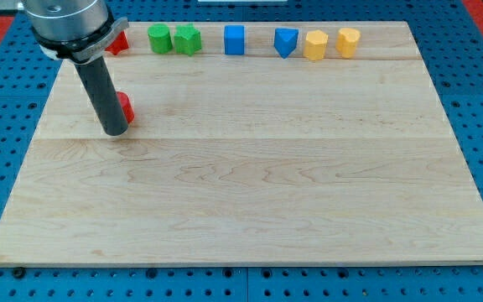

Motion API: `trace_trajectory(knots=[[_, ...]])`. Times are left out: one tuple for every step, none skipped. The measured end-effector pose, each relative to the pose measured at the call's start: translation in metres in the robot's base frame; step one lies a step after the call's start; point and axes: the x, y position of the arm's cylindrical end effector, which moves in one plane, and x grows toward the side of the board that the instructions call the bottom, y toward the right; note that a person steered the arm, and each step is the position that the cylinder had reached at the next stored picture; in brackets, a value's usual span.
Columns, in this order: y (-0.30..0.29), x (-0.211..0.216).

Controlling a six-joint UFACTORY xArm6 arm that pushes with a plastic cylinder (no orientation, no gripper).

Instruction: Move the red circle towards the top left of the board

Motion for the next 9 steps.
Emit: trace_trajectory(knots=[[-0.009, -0.037], [-0.014, -0.07], [-0.022, -0.102], [0.012, -0.094], [0.027, -0.108], [0.027, -0.123], [0.013, -0.13], [-0.008, -0.13], [-0.041, -0.13]])
